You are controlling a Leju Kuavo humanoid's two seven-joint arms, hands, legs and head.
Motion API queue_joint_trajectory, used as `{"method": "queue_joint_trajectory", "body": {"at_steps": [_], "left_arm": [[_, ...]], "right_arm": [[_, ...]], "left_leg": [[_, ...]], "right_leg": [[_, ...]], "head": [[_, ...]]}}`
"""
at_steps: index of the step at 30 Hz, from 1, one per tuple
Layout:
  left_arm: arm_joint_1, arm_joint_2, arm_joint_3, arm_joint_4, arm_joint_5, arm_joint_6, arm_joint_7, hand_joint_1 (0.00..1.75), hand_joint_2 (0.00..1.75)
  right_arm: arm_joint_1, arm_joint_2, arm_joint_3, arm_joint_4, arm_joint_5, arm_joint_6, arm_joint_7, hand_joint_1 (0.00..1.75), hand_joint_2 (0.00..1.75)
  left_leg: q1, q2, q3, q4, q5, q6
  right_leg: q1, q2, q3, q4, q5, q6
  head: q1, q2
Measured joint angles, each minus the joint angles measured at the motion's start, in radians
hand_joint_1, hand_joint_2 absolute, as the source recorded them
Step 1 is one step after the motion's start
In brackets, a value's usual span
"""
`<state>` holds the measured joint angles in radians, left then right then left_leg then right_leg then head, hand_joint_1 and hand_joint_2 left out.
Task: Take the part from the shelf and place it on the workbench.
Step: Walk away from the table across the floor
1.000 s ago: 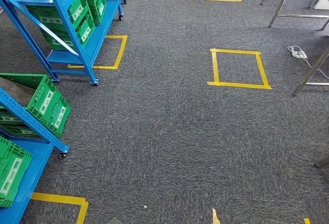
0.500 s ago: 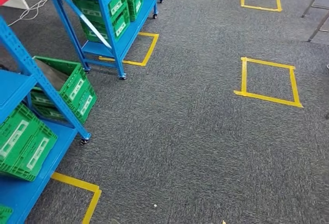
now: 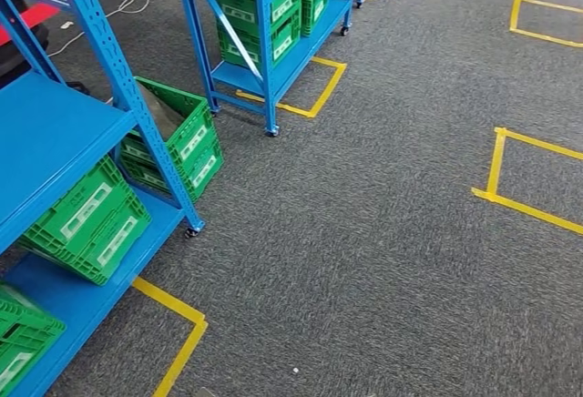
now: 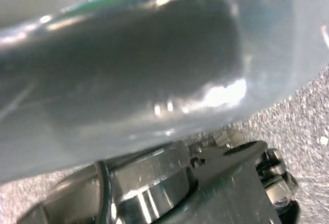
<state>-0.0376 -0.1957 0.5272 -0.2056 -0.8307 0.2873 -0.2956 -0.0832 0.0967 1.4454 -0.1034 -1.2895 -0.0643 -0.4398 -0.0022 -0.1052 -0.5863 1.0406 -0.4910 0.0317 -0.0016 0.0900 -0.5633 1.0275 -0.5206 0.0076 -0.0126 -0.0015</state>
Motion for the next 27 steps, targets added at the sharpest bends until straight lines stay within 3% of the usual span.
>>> {"method": "queue_joint_trajectory", "body": {"at_steps": [2, 3, 5, 7, 9, 10, 11, 13, 15, 17, 19, 22, 24, 27], "left_arm": [[0.003, -0.001, 0.000, 0.000, 0.000, 0.000, 0.000, 0.00, 0.00], [0.004, -0.001, 0.000, 0.000, 0.000, 0.000, 0.000, 0.00, 0.00], [0.004, 0.001, 0.000, 0.000, 0.000, 0.000, 0.000, 0.00, 0.00], [0.001, 0.002, 0.001, 0.000, 0.001, 0.000, -0.001, 0.00, 0.00], [0.002, 0.003, 0.002, 0.000, 0.002, 0.000, -0.001, 0.00, 0.00], [0.003, 0.003, 0.003, 0.000, 0.002, 0.000, -0.001, 0.00, 0.00], [0.004, 0.004, 0.004, 0.000, 0.002, 0.000, -0.001, 0.00, 0.00], [0.004, 0.006, 0.005, 0.000, 0.002, 0.000, -0.001, 0.00, 0.00], [0.001, 0.006, 0.006, 0.000, 0.004, 0.001, -0.001, 0.00, 0.00], [0.001, 0.007, 0.014, 0.000, 0.020, 0.002, -0.004, 0.00, 0.00], [0.005, 0.010, 0.031, 0.000, 0.045, 0.001, -0.010, 0.00, 0.00], [0.004, 0.020, 0.063, 0.000, 0.088, -0.007, -0.017, 0.00, 0.00], [0.003, 0.023, 0.073, 0.000, 0.104, -0.010, -0.018, 0.00, 0.00], [0.003, 0.025, 0.081, 0.000, 0.116, -0.015, -0.017, 0.00, 0.00]], "right_arm": [[0.000, 0.000, 0.000, 0.000, 0.000, 0.000, 0.000, 0.00, 0.00], [0.000, 0.001, 0.000, 0.000, -0.001, 0.000, 0.000, 0.00, 0.00], [-0.001, 0.001, 0.000, 0.000, -0.002, 0.000, -0.001, 0.00, 0.00], [0.001, 0.002, 0.000, 0.000, -0.002, 0.001, -0.001, 0.00, 0.00], [0.003, 0.002, 0.000, 0.000, -0.002, 0.000, -0.003, 0.00, 0.00], [0.003, 0.002, 0.000, 0.000, -0.002, 0.000, -0.004, 0.00, 0.00], [0.002, 0.002, 0.001, 0.000, -0.002, 0.000, -0.005, 0.00, 0.00], [0.001, 0.001, 0.001, 0.000, -0.001, -0.001, -0.009, 0.00, 0.00], [0.000, 0.001, 0.001, 0.000, 0.002, -0.001, -0.010, 0.00, 0.00], [-0.002, 0.003, 0.006, 0.000, 0.017, -0.007, -0.002, 0.00, 0.00], [-0.009, 0.012, 0.018, 0.000, 0.038, -0.021, 0.017, 0.00, 0.00], [-0.023, 0.029, 0.041, -0.002, 0.072, -0.043, 0.046, 0.00, 0.00], [-0.028, 0.033, 0.049, -0.004, 0.083, -0.048, 0.054, 0.00, 0.00], [-0.032, 0.033, 0.052, -0.004, 0.086, -0.049, 0.057, 0.00, 0.00]], "left_leg": [[0.003, -0.020, -0.004, -0.003, 0.003, -0.012], [0.002, -0.015, -0.005, 0.001, -0.001, -0.018], [-0.002, 0.029, -0.028, 0.054, -0.038, -0.029], [0.000, 0.079, -0.082, 0.173, -0.099, -0.038], [0.006, 0.095, -0.120, 0.253, -0.118, -0.047], [0.010, 0.100, -0.114, 0.244, -0.100, -0.050], [0.013, 0.106, -0.091, 0.197, -0.066, -0.053], [0.012, 0.148, -0.027, 0.067, -0.006, -0.056], [0.005, 0.181, 0.003, 0.000, 0.008, -0.045], [0.002, 0.170, 0.000, -0.004, 0.003, -0.028], [0.005, 0.148, 0.002, -0.009, 0.005, -0.016], [0.008, 0.120, 0.002, -0.011, 0.007, -0.004], [0.007, 0.112, 0.002, -0.011, 0.007, -0.002], [0.006, 0.106, 0.002, -0.011, 0.006, -0.002]], "right_leg": [[0.000, -0.013, 0.010, -0.012, 0.001, 0.000], [-0.002, -0.024, 0.015, -0.019, 0.003, -0.003], [-0.007, -0.053, 0.026, -0.033, 0.007, -0.009], [-0.006, -0.086, 0.033, -0.036, 0.004, -0.013], [-0.007, -0.116, 0.038, -0.035, -0.002, -0.012], [-0.007, -0.129, 0.041, -0.035, -0.005, -0.011], [-0.008, -0.140, 0.046, -0.035, -0.009, -0.008], [-0.007, -0.159, 0.056, -0.033, -0.019, 0.002], [-0.001, -0.177, 0.061, -0.031, -0.027, 0.015], [0.002, -0.198, 0.066, -0.032, -0.032, 0.024], [-0.001, -0.185, 0.062, -0.017, -0.051, 0.033], [-0.003, -0.114, -0.007, 0.124, -0.126, 0.037], [-0.003, -0.103, -0.038, 0.186, -0.152, 0.037], [-0.002, -0.100, -0.055, 0.216, -0.159, 0.036]], "head": [[0.000, 0.000], [-0.001, 0.000], [-0.005, 0.000], [-0.008, 0.000], [-0.008, 0.000], [-0.008, 0.000], [-0.008, 0.000], [-0.009, 0.000], [-0.009, 0.000], [-0.005, 0.000], [0.000, 0.000], [0.011, 0.000], [0.011, 0.000], [0.011, 0.000]]}}
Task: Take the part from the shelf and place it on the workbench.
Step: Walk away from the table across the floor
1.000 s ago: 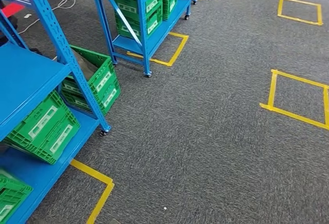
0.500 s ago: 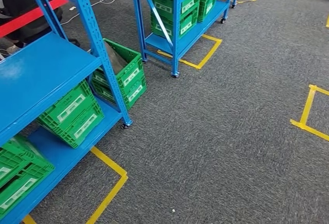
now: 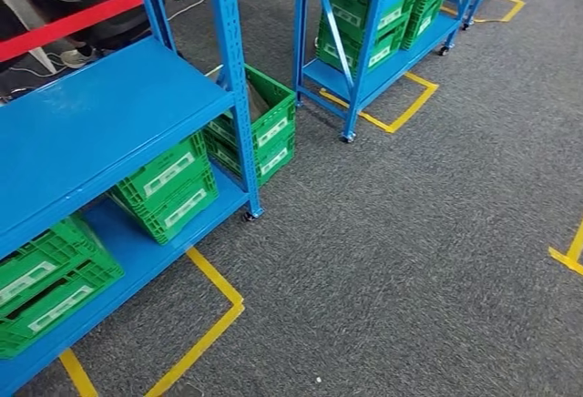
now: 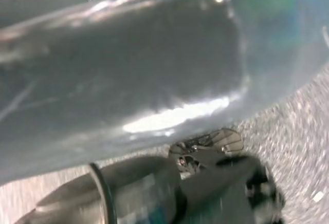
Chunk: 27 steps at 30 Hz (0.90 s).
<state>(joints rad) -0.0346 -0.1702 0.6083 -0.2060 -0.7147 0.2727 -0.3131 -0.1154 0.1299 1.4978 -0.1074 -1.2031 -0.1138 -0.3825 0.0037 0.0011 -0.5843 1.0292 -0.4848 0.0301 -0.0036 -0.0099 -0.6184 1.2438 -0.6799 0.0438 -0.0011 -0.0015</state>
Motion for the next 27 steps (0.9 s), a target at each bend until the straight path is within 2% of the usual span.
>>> {"method": "queue_joint_trajectory", "body": {"at_steps": [1, 2, 3, 4, 5, 6, 7, 8, 10, 11, 12, 13, 14, 15, 16, 17, 18, 19, 20, 22, 23, 24, 26, 27], "left_arm": [[0.000, 0.007, 0.025, 0.000, 0.020, -0.009, 0.009, 0.00, 0.00], [0.000, 0.015, 0.053, 0.000, 0.040, -0.017, 0.019, 0.00, 0.00], [-0.001, 0.023, 0.082, 0.000, 0.058, -0.026, 0.030, 0.00, 0.00], [-0.001, 0.030, 0.106, 0.000, 0.067, -0.031, 0.041, 0.00, 0.00], [0.000, 0.032, 0.114, 0.000, 0.066, -0.031, 0.043, 0.00, 0.00], [0.001, 0.033, 0.119, 0.000, 0.065, -0.032, 0.043, 0.00, 0.00], [0.003, 0.035, 0.124, 0.000, 0.065, -0.032, 0.044, 0.00, 0.00], [0.004, 0.037, 0.128, 0.000, 0.065, -0.032, 0.045, 0.00, 0.00], [0.002, 0.041, 0.133, 0.000, 0.065, -0.031, 0.046, 0.00, 0.00], [0.001, 0.041, 0.135, 0.000, 0.064, -0.031, 0.046, 0.00, 0.00], [-0.001, 0.042, 0.136, 0.000, 0.061, -0.031, 0.045, 0.00, 0.00], [-0.001, 0.042, 0.137, 0.000, 0.054, -0.030, 0.043, 0.00, 0.00], [-0.001, 0.041, 0.137, 0.000, 0.043, -0.027, 0.039, 0.00, 0.00], [0.000, 0.040, 0.137, 0.000, 0.029, -0.023, 0.035, 0.00, 0.00], [0.000, 0.036, 0.134, 0.000, 0.010, -0.016, 0.031, 0.00, 0.00], [0.000, 0.030, 0.129, 0.000, -0.012, -0.008, 0.029, 0.00, 0.00], [-0.003, 0.022, 0.120, 0.000, -0.035, -0.001, 0.028, 0.00, 0.00], [-0.007, 0.013, 0.110, 0.000, -0.056, 0.005, 0.027, 0.00, 0.00], [-0.010, 0.004, 0.100, 0.000, -0.071, 0.010, 0.027, 0.00, 0.00], [-0.013, -0.014, 0.086, 0.000, -0.083, 0.016, 0.027, 0.00, 0.00], [-0.013, -0.020, 0.082, 0.000, -0.083, 0.017, 0.027, 0.00, 0.00], [-0.014, -0.025, 0.081, 0.000, -0.081, 0.018, 0.027, 0.00, 0.00], [-0.020, -0.033, 0.079, 0.000, -0.079, 0.021, 0.027, 0.00, 0.00], [-0.023, -0.036, 0.079, 0.000, -0.079, 0.022, 0.027, 0.00, 0.00]], "right_arm": [[-0.009, 0.001, 0.008, -0.001, 0.006, -0.001, 0.006, 0.00, 0.00], [-0.020, 0.003, 0.018, -0.002, 0.013, 0.000, 0.011, 0.00, 0.00], [-0.032, 0.004, 0.027, -0.003, 0.019, 0.001, 0.016, 0.00, 0.00], [-0.042, 0.005, 0.035, -0.005, 0.023, 0.003, 0.019, 0.00, 0.00], [-0.047, 0.005, 0.038, -0.006, 0.023, 0.005, 0.019, 0.00, 0.00], [-0.050, 0.006, 0.041, -0.007, 0.023, 0.005, 0.019, 0.00, 0.00], [-0.054, 0.007, 0.043, -0.009, 0.023, 0.005, 0.020, 0.00, 0.00], [-0.056, 0.008, 0.045, -0.010, 0.023, 0.005, 0.019, 0.00, 0.00], [-0.059, 0.011, 0.048, -0.011, 0.023, 0.005, 0.019, 0.00, 0.00], [-0.058, 0.011, 0.049, -0.012, 0.023, 0.005, 0.019, 0.00, 0.00], [-0.056, 0.012, 0.049, -0.013, 0.022, 0.004, 0.019, 0.00, 0.00], [-0.053, 0.010, 0.049, -0.013, 0.018, 0.004, 0.018, 0.00, 0.00], [-0.049, 0.008, 0.049, -0.013, 0.012, 0.004, 0.015, 0.00, 0.00], [-0.045, 0.002, 0.048, -0.013, 0.001, 0.007, 0.009, 0.00, 0.00], [-0.038, -0.007, 0.046, -0.013, -0.014, 0.014, 0.000, 0.00, 0.00], [-0.031, -0.021, 0.042, -0.013, -0.032, 0.026, -0.009, 0.00, 0.00], [-0.023, -0.037, 0.036, -0.013, -0.051, 0.040, -0.017, 0.00, 0.00], [-0.014, -0.054, 0.028, -0.012, -0.069, 0.054, -0.022, 0.00, 0.00], [-0.006, -0.069, 0.020, -0.011, -0.083, 0.065, -0.024, 0.00, 0.00], [0.001, -0.088, 0.005, -0.008, -0.100, 0.075, -0.021, 0.00, 0.00], [0.002, -0.093, 0.000, -0.008, -0.103, 0.075, -0.019, 0.00, 0.00], [0.001, -0.096, -0.003, -0.007, -0.104, 0.074, -0.018, 0.00, 0.00], [0.003, -0.098, -0.005, -0.007, -0.103, 0.069, -0.013, 0.00, 0.00], [0.006, -0.098, -0.005, -0.007, -0.102, 0.065, -0.012, 0.00, 0.00]], "left_leg": [[-0.002, -0.018, 0.003, 0.000, -0.001, 0.001], [-0.005, -0.041, 0.005, 0.000, -0.002, 0.001], [-0.007, -0.068, 0.005, 0.001, -0.002, 0.000], [-0.006, -0.092, 0.004, 0.002, -0.001, -0.003], [-0.004, -0.105, 0.000, 0.002, 0.001, -0.008], [-0.001, -0.116, -0.004, 0.001, 0.004, -0.014], [-0.001, -0.119, -0.007, 0.001, 0.003, -0.020], [-0.002, -0.107, -0.012, 0.009, -0.004, -0.025], [-0.005, -0.060, -0.042, 0.078, -0.048, -0.036], [-0.005, -0.036, -0.070, 0.140, -0.078, -0.041], [-0.002, -0.022, -0.100, 0.204, -0.103, -0.045], [0.002, -0.014, -0.121, 0.250, -0.115, -0.050], [0.006, -0.009, -0.127, 0.263, -0.108, -0.055], [0.010, -0.004, -0.113, 0.237, -0.083, -0.058], [0.013, 0.006, -0.082, 0.176, -0.046, -0.061], [0.013, 0.026, -0.046, 0.108, -0.016, -0.062], [0.010, 0.044, -0.016, 0.048, 0.003, -0.058], [0.006, 0.057, 0.002, 0.010, 0.011, -0.052], [0.002, 0.064, 0.008, -0.004, 0.008, -0.044], [0.000, 0.047, 0.005, -0.007, 0.007, -0.028], [0.002, 0.039, 0.005, -0.009, 0.008, -0.021], [0.003, 0.031, 0.005, -0.011, 0.009, -0.014], [0.005, 0.012, 0.005, -0.013, 0.011, -0.004], [0.005, 0.000, 0.004, -0.012, 0.012, -0.001]], "right_leg": [[0.002, 0.009, -0.001, -0.021, 0.034, -0.008], [0.004, 0.034, 0.008, -0.064, 0.074, -0.019], [0.006, 0.058, 0.021, -0.115, 0.117, -0.029], [0.008, 0.078, 0.047, -0.187, 0.162, -0.040], [0.009, 0.089, 0.060, -0.214, 0.168, -0.044], [0.009, 0.081, 0.065, -0.225, 0.168, -0.045], [0.008, 0.069, 0.070, -0.234, 0.167, -0.047], [0.005, 0.057, 0.075, -0.245, 0.169, -0.050], [0.000, 0.031, 0.086, -0.261, 0.172, -0.056], [0.000, 0.017, 0.089, -0.263, 0.171, -0.058], [0.000, 0.002, 0.091, -0.263, 0.169, -0.059], [0.000, -0.013, 0.093, -0.263, 0.167, -0.058], [-0.001, -0.026, 0.096, -0.263, 0.164, -0.057], [-0.002, -0.038, 0.100, -0.262, 0.161, -0.053], [-0.004, -0.049, 0.106, -0.262, 0.156, -0.049], [-0.005, -0.060, 0.112, -0.261, 0.152, -0.043], [-0.004, -0.071, 0.115, -0.259, 0.146, -0.036], [-0.002, -0.081, 0.119, -0.258, 0.141, -0.028], [0.000, -0.091, 0.121, -0.258, 0.138, -0.022], [0.001, -0.108, 0.126, -0.259, 0.132, -0.011], [-0.001, -0.098, 0.124, -0.253, 0.124, -0.006], [-0.003, -0.078, 0.113, -0.230, 0.106, -0.002], [-0.006, -0.021, 0.060, -0.118, 0.046, 0.002], [-0.007, -0.004, 0.023, -0.045, 0.016, 0.002]], "head": [[0.000, 0.000], [-0.001, 0.000], [-0.002, 0.000], [0.000, 0.000], [0.001, 0.000], [0.003, 0.000], [0.004, 0.000], [0.003, 0.000], [0.000, 0.000], [-0.001, 0.000], [-0.001, 0.000], [-0.001, 0.000], [-0.001, 0.000], [-0.001, 0.000], [-0.001, 0.000], [-0.002, 0.000], [-0.003, 0.000], [-0.003, 0.000], [-0.002, 0.000], [0.001, 0.000], [0.003, 0.000], [0.004, 0.000], [0.008, 0.000], [0.008, 0.000]]}}
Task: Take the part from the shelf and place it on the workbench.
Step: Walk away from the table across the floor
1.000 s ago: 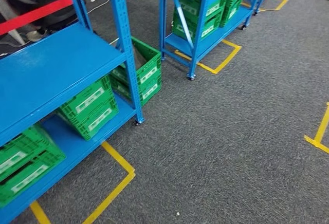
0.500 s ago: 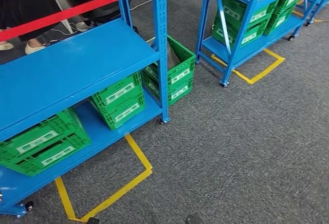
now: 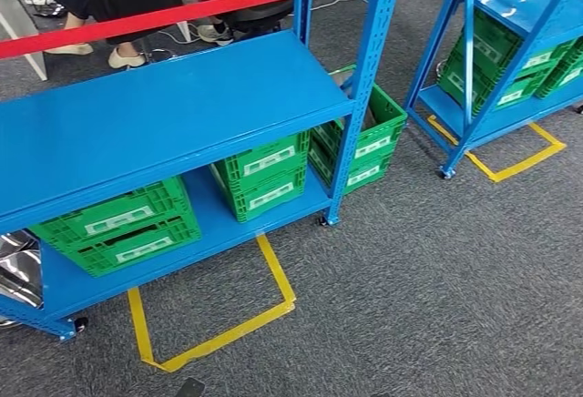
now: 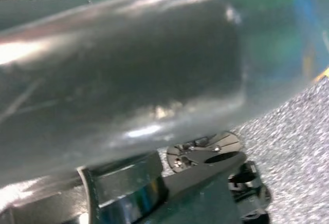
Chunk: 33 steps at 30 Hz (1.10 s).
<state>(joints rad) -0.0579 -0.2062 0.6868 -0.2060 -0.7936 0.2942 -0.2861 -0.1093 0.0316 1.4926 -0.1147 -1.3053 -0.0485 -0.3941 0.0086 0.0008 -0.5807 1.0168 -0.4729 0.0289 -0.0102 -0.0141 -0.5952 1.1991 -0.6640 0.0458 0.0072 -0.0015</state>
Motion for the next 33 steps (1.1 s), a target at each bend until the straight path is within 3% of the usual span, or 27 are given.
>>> {"method": "queue_joint_trajectory", "body": {"at_steps": [1, 2, 3, 4, 6, 8, 10, 11, 13, 14, 16, 17, 18, 20, 21, 23, 24, 26, 28, 30, 31, 32, 33], "left_arm": [[-0.002, -0.003, -0.001, 0.000, 0.000, 0.000, 0.000, 0.00, 0.00], [-0.002, -0.006, -0.001, 0.000, 0.000, 0.001, 0.000, 0.00, 0.00], [-0.002, -0.009, -0.002, 0.000, 0.000, 0.001, 0.000, 0.00, 0.00], [-0.002, -0.011, -0.002, 0.000, 0.000, 0.002, -0.001, 0.00, 0.00], [-0.003, -0.016, -0.003, 0.000, 0.004, 0.001, -0.007, 0.00, 0.00], [-0.006, -0.020, -0.002, 0.000, 0.012, 0.001, -0.014, 0.00, 0.00], [-0.007, -0.022, 0.000, 0.000, 0.022, 0.001, -0.017, 0.00, 0.00], [-0.008, -0.023, 0.002, 0.000, 0.025, 0.001, -0.016, 0.00, 0.00], [-0.014, -0.023, 0.004, 0.000, 0.030, 0.002, -0.015, 0.00, 0.00], [-0.018, -0.024, 0.005, 0.000, 0.031, 0.003, -0.013, 0.00, 0.00], [-0.023, -0.024, 0.008, 0.000, 0.032, 0.003, -0.011, 0.00, 0.00], [-0.024, -0.024, 0.009, 0.000, 0.032, 0.004, -0.011, 0.00, 0.00], [-0.024, -0.024, 0.011, 0.000, 0.032, 0.005, -0.011, 0.00, 0.00], [-0.023, -0.023, 0.013, 0.000, 0.031, 0.007, -0.011, 0.00, 0.00], [-0.025, -0.023, 0.013, 0.000, 0.030, 0.009, -0.011, 0.00, 0.00], [-0.030, -0.023, 0.013, 0.000, 0.028, 0.015, -0.011, 0.00, 0.00], [-0.031, -0.023, 0.014, 0.000, 0.027, 0.019, -0.011, 0.00, 0.00], [-0.030, -0.024, 0.017, 0.000, 0.026, 0.025, -0.011, 0.00, 0.00], [-0.030, -0.025, 0.020, 0.000, 0.025, 0.028, -0.011, 0.00, 0.00], [-0.034, -0.026, 0.021, 0.000, 0.024, 0.028, -0.011, 0.00, 0.00], [-0.035, -0.027, 0.021, 0.000, 0.023, 0.028, -0.011, 0.00, 0.00], [-0.034, -0.027, 0.022, 0.000, 0.022, 0.028, -0.011, 0.00, 0.00], [-0.033, -0.027, 0.023, 0.000, 0.022, 0.028, -0.010, 0.00, 0.00]], "right_arm": [[0.003, 0.000, 0.000, 0.000, 0.001, -0.003, 0.001, 0.00, 0.00], [0.005, 0.000, 0.000, 0.000, 0.003, -0.006, 0.002, 0.00, 0.00], [0.005, 0.000, 0.000, 0.000, 0.005, -0.008, 0.003, 0.00, 0.00], [0.005, 0.000, 0.000, 0.000, 0.007, -0.011, 0.004, 0.00, 0.00], [0.004, 0.000, 0.000, 0.000, 0.013, -0.015, 0.007, 0.00, 0.00], [0.003, 0.000, 0.001, 0.000, 0.023, -0.015, 0.013, 0.00, 0.00], [0.002, 0.001, 0.003, 0.000, 0.034, -0.015, 0.018, 0.00, 0.00], [0.000, 0.001, 0.005, -0.001, 0.038, -0.015, 0.020, 0.00, 0.00], [-0.002, 0.002, 0.006, -0.001, 0.044, -0.015, 0.021, 0.00, 0.00], [-0.003, 0.001, 0.007, -0.001, 0.046, -0.014, 0.021, 0.00, 0.00], [-0.001, 0.002, 0.010, -0.001, 0.050, -0.012, 0.022, 0.00, 0.00], [-0.001, 0.002, 0.011, -0.001, 0.051, -0.012, 0.022, 0.00, 0.00], [-0.002, 0.002, 0.012, -0.001, 0.051, -0.012, 0.021, 0.00, 0.00], [-0.005, 0.002, 0.015, -0.001, 0.052, -0.012, 0.020, 0.00, 0.00], [-0.007, 0.003, 0.017, -0.001, 0.052, -0.011, 0.019, 0.00, 0.00], [-0.009, 0.004, 0.021, -0.002, 0.052, -0.011, 0.016, 0.00, 0.00], [-0.010, 0.006, 0.023, -0.002, 0.052, -0.011, 0.015, 0.00, 0.00], [-0.014, 0.008, 0.027, -0.003, 0.052, -0.011, 0.013, 0.00, 0.00], [-0.017, 0.009, 0.029, -0.003, 0.052, -0.011, 0.009, 0.00, 0.00], [-0.014, 0.009, 0.030, -0.003, 0.052, -0.011, 0.008, 0.00, 0.00], [-0.011, 0.009, 0.031, -0.003, 0.052, -0.011, 0.008, 0.00, 0.00], [-0.009, 0.009, 0.031, -0.003, 0.052, -0.011, 0.008, 0.00, 0.00], [-0.008, 0.009, 0.031, -0.003, 0.052, -0.011, 0.008, 0.00, 0.00]], "left_leg": [[-0.001, -0.014, 0.000, 0.000, 0.000, 0.001], [-0.001, -0.027, 0.000, 0.001, 0.000, 0.002], [-0.002, -0.042, 0.002, 0.001, 0.000, 0.002], [-0.002, -0.056, 0.003, 0.001, 0.000, 0.001], [-0.003, -0.083, 0.005, 0.003, -0.002, -0.002], [-0.003, -0.106, 0.000, 0.005, -0.001, -0.012], [-0.001, -0.126, -0.006, 0.003, 0.004, -0.027], [-0.001, -0.122, -0.009, 0.005, 0.003, -0.034], [-0.005, -0.078, -0.031, 0.055, -0.029, -0.045], [-0.005, -0.046, -0.056, 0.111, -0.059, -0.050], [-0.003, -0.015, -0.115, 0.238, -0.112, -0.057], [-0.002, -0.010, -0.131, 0.271, -0.116, -0.059], [-0.001, -0.007, -0.127, 0.267, -0.101, -0.059], [-0.004, 0.012, -0.068, 0.154, -0.034, -0.050], [-0.010, 0.037, -0.033, 0.088, -0.010, -0.042], [-0.022, 0.075, 0.006, 0.009, 0.003, -0.025], [-0.027, 0.078, 0.007, 0.004, -0.003, -0.020], [-0.024, 0.055, 0.008, -0.006, 0.001, -0.011], [-0.016, 0.032, 0.015, -0.017, 0.005, -0.001], [-0.010, 0.007, 0.017, -0.020, 0.005, 0.005], [-0.010, -0.006, 0.018, -0.020, 0.004, 0.007], [-0.009, -0.020, 0.019, -0.020, 0.002, 0.007], [-0.008, -0.034, 0.021, -0.019, 0.000, 0.005]], "right_leg": [[0.000, 0.008, -0.033, 0.059, -0.017, -0.001], [0.000, 0.011, -0.051, 0.084, -0.013, -0.003], [0.000, 0.013, -0.052, 0.071, 0.011, -0.005], [0.000, 0.019, -0.035, 0.021, 0.051, -0.009], [-0.003, 0.061, 0.018, -0.113, 0.124, -0.017], [-0.005, 0.096, 0.052, -0.184, 0.142, -0.021], [-0.005, 0.087, 0.062, -0.195, 0.139, -0.026], [-0.007, 0.076, 0.064, -0.198, 0.142, -0.031], [-0.010, 0.049, 0.071, -0.206, 0.145, -0.043], [-0.009, 0.034, 0.074, -0.207, 0.143, -0.047], [-0.006, 0.001, 0.077, -0.206, 0.138, -0.052], [-0.004, -0.014, 0.079, -0.206, 0.136, -0.053], [-0.003, -0.026, 0.081, -0.206, 0.133, -0.053], [0.000, -0.049, 0.091, -0.206, 0.127, -0.052], [0.003, -0.059, 0.094, -0.206, 0.122, -0.049], [0.007, -0.079, 0.098, -0.205, 0.113, -0.040], [0.009, -0.089, 0.100, -0.205, 0.111, -0.035], [0.008, -0.099, 0.110, -0.205, 0.104, -0.025], [0.005, -0.055, 0.092, -0.164, 0.075, -0.015], [0.000, -0.002, 0.026, -0.040, 0.019, -0.009], [-0.002, 0.007, -0.014, 0.028, -0.004, -0.006], [-0.004, 0.011, -0.047, 0.075, -0.010, -0.004], [-0.006, 0.012, -0.062, 0.085, 0.004, -0.001]], "head": [[0.000, 0.000], [0.000, 0.000], [0.000, 0.000], [0.000, 0.000], [0.000, 0.000], [-0.001, 0.000], [-0.001, 0.000], [-0.002, 0.000], [-0.008, 0.000], [-0.011, 0.000], [-0.015, 0.000], [-0.015, 0.000], [-0.015, 0.000], [-0.015, 0.000], [-0.015, 0.000], [-0.014, 0.000], [-0.014, 0.000], [-0.014, 0.000], [-0.010, 0.000], [-0.004, 0.000], [-0.003, 0.000], [-0.003, 0.000], [-0.003, 0.000]]}}
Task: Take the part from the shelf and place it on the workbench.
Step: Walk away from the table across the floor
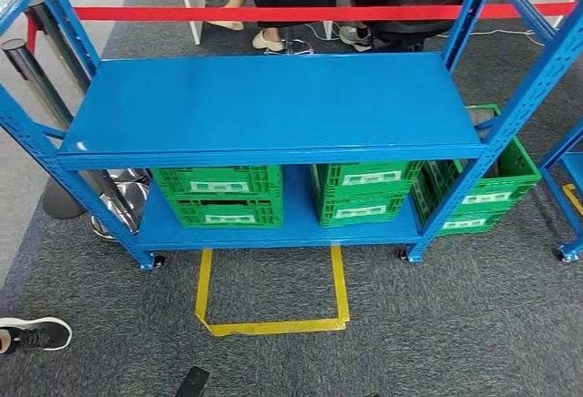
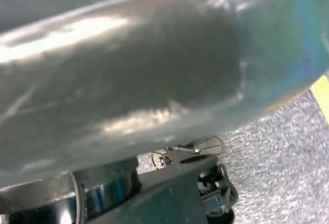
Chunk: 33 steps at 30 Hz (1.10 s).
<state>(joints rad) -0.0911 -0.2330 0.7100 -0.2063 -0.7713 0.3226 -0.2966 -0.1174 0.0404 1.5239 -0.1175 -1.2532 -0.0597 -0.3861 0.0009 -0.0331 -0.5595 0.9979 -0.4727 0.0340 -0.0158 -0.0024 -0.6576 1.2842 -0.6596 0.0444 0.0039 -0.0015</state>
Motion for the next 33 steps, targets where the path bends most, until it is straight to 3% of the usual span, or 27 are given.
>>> {"method": "queue_joint_trajectory", "body": {"at_steps": [1, 2, 4, 6, 8, 10, 12, 13, 14, 15, 16, 17, 19, 21, 23, 24, 26, 27, 29, 30, 31, 33], "left_arm": [[0.001, 0.000, 0.001, 0.000, 0.000, 0.000, 0.000, 0.00, 0.00], [0.001, 0.000, 0.002, 0.000, 0.000, 0.000, 0.000, 0.00, 0.00], [-0.001, 0.001, 0.004, 0.000, 0.000, 0.000, 0.001, 0.00, 0.00], [-0.003, 0.002, 0.006, 0.000, -0.001, 0.001, 0.002, 0.00, 0.00], [-0.002, 0.003, 0.007, 0.000, -0.001, 0.002, 0.003, 0.00, 0.00], [-0.002, 0.004, 0.009, 0.000, 0.000, 0.002, 0.003, 0.00, 0.00], [-0.007, 0.003, 0.012, 0.000, 0.000, 0.003, 0.003, 0.00, 0.00], [-0.009, 0.003, 0.013, 0.000, 0.000, 0.003, 0.004, 0.00, 0.00], [-0.009, 0.003, 0.013, 0.000, -0.001, 0.003, 0.004, 0.00, 0.00], [-0.008, 0.004, 0.014, 0.000, -0.001, 0.003, 0.005, 0.00, 0.00], [-0.006, 0.004, 0.015, 0.000, -0.001, 0.003, 0.005, 0.00, 0.00], [-0.005, 0.004, 0.016, 0.000, 0.000, 0.003, 0.006, 0.00, 0.00], [-0.006, 0.006, 0.018, 0.000, 0.000, 0.003, 0.006, 0.00, 0.00], [-0.009, 0.008, 0.019, 0.000, 0.000, 0.003, 0.005, 0.00, 0.00], [-0.009, 0.008, 0.021, 0.000, 0.002, 0.005, 0.005, 0.00, 0.00], [-0.007, 0.009, 0.022, 0.000, 0.003, 0.005, 0.005, 0.00, 0.00], [-0.008, 0.008, 0.024, 0.000, 0.006, 0.007, 0.005, 0.00, 0.00], [-0.010, 0.007, 0.025, 0.000, 0.006, 0.007, 0.004, 0.00, 0.00], [-0.015, 0.004, 0.028, 0.000, 0.007, 0.007, 0.003, 0.00, 0.00], [-0.015, 0.004, 0.030, 0.000, 0.008, 0.007, 0.003, 0.00, 0.00], [-0.014, 0.004, 0.031, 0.000, 0.008, 0.006, 0.003, 0.00, 0.00], [-0.013, 0.003, 0.032, 0.000, 0.009, 0.006, 0.003, 0.00, 0.00]], "right_arm": [[0.000, 0.000, 0.000, 0.000, 0.000, 0.000, -0.001, 0.00, 0.00], [-0.001, 0.000, 0.001, 0.000, 0.000, 0.000, -0.001, 0.00, 0.00], [-0.002, 0.001, 0.002, 0.000, 0.001, 0.002, -0.003, 0.00, 0.00], [-0.002, 0.002, 0.005, -0.001, 0.002, 0.003, -0.003, 0.00, 0.00], [-0.002, 0.003, 0.006, -0.001, 0.003, 0.004, -0.003, 0.00, 0.00], [-0.003, 0.004, 0.007, -0.001, 0.004, 0.004, -0.003, 0.00, 0.00], [-0.004, 0.005, 0.008, -0.002, 0.005, 0.004, -0.003, 0.00, 0.00], [-0.003, 0.006, 0.008, -0.002, 0.006, 0.004, -0.003, 0.00, 0.00], [-0.002, 0.006, 0.010, -0.002, 0.006, 0.004, -0.003, 0.00, 0.00], [-0.002, 0.006, 0.011, -0.002, 0.006, 0.004, -0.003, 0.00, 0.00], [-0.003, 0.006, 0.013, -0.002, 0.006, 0.005, -0.003, 0.00, 0.00], [-0.004, 0.006, 0.014, -0.002, 0.006, 0.005, -0.003, 0.00, 0.00], [-0.006, 0.008, 0.016, -0.002, 0.006, 0.006, -0.003, 0.00, 0.00], [-0.008, 0.011, 0.018, -0.003, 0.006, 0.006, -0.004, 0.00, 0.00], [-0.011, 0.013, 0.020, -0.004, 0.006, 0.007, -0.004, 0.00, 0.00], [-0.014, 0.013, 0.021, -0.004, 0.006, 0.008, -0.005, 0.00, 0.00], [-0.018, 0.014, 0.022, -0.005, 0.005, 0.008, -0.006, 0.00, 0.00], [-0.019, 0.014, 0.022, -0.005, 0.004, 0.007, -0.007, 0.00, 0.00], [-0.015, 0.014, 0.022, -0.005, 0.000, 0.006, -0.006, 0.00, 0.00], [-0.012, 0.014, 0.022, -0.005, -0.002, 0.006, -0.005, 0.00, 0.00], [-0.010, 0.014, 0.022, -0.005, -0.004, 0.005, -0.004, 0.00, 0.00], [-0.008, 0.014, 0.022, -0.005, -0.006, 0.005, -0.002, 0.00, 0.00]], "left_leg": [[0.002, -0.014, 0.004, 0.001, -0.003, -0.004], [0.005, -0.028, 0.009, 0.004, -0.008, -0.009], [0.008, -0.053, 0.012, 0.013, -0.018, -0.024], [0.009, -0.073, 0.005, 0.019, -0.022, -0.036], [0.012, -0.086, 0.002, 0.020, -0.022, -0.044], [0.010, -0.049, -0.013, 0.054, -0.038, -0.052], [0.007, 0.010, -0.073, 0.171, -0.085, -0.059], [0.007, 0.023, -0.115, 0.245, -0.110, -0.060], [0.007, 0.027, -0.151, 0.303, -0.124, -0.058], [0.006, 0.029, -0.170, 0.329, -0.117, -0.055], [0.004, 0.030, -0.170, 0.315, -0.090, -0.049], [0.000, 0.035, -0.152, 0.264, -0.047, -0.038], [-0.017, 0.070, -0.099, 0.142, 0.018, -0.007], [-0.032, 0.100, -0.068, 0.076, 0.021, 0.014], [-0.033, 0.091, -0.059, 0.054, 0.011, 0.017], [-0.029, 0.083, -0.051, 0.041, 0.013, 0.016], [-0.020, 0.069, -0.031, 0.013, 0.019, 0.017], [-0.017, 0.063, -0.024, 0.007, 0.018, 0.017], [-0.013, 0.049, -0.015, 0.005, 0.012, 0.018], [-0.011, 0.043, -0.008, 0.005, 0.005, 0.016], [-0.008, 0.037, 0.001, 0.005, -0.002, 0.012], [-0.001, 0.028, 0.023, 0.008, -0.021, 0.000]], "right_leg": [[-0.002, 0.001, 0.005, -0.031, 0.036, 0.002], [-0.006, 0.009, 0.026, -0.095, 0.084, 0.005], [-0.015, 0.055, 0.078, -0.216, 0.138, 0.010], [-0.018, 0.086, 0.101, -0.256, 0.135, 0.003], [-0.016, 0.070, 0.108, -0.258, 0.131, -0.013], [-0.015, 0.047, 0.119, -0.261, 0.127, -0.028], [-0.011, 0.018, 0.132, -0.262, 0.117, -0.041], [-0.007, 0.002, 0.137, -0.262, 0.111, -0.045], [-0.004, -0.013, 0.144, -0.262, 0.104, -0.047], [-0.001, -0.025, 0.152, -0.262, 0.097, -0.048], [0.003, -0.037, 0.162, -0.262, 0.090, -0.048], [0.007, -0.048, 0.174, -0.262, 0.082, -0.049], [0.013, -0.069, 0.190, -0.266, 0.065, -0.048], [0.017, -0.090, 0.195, -0.272, 0.053, -0.043], [0.020, -0.108, 0.207, -0.284, 0.048, -0.035], [0.020, -0.101, 0.214, -0.287, 0.045, -0.032], [0.018, -0.054, 0.194, -0.238, 0.019, -0.024], [0.015, -0.025, 0.157, -0.179, -0.001, -0.020], [0.010, -0.001, 0.059, -0.042, -0.030, -0.011], [0.007, 0.001, 0.020, -0.005, -0.021, -0.006], [0.004, 0.001, -0.002, -0.005, 0.010, -0.001], [-0.006, 0.000, 0.007, -0.105, 0.116, 0.010]], "head": [[0.000, 0.000], [0.000, 0.000], [0.002, 0.000], [0.003, 0.000], [0.001, 0.000], [-0.006, 0.000], [-0.013, 0.000], [-0.015, 0.000], [-0.014, 0.000], [-0.015, 0.000], [-0.015, 0.000], [-0.015, 0.000], [-0.012, 0.000], [-0.007, 0.000], [-0.006, 0.000], [-0.006, 0.000], [-0.004, 0.000], [-0.003, 0.000], [-0.003, 0.000], [-0.003, 0.000], [-0.003, 0.000], [-0.003, 0.000]]}}
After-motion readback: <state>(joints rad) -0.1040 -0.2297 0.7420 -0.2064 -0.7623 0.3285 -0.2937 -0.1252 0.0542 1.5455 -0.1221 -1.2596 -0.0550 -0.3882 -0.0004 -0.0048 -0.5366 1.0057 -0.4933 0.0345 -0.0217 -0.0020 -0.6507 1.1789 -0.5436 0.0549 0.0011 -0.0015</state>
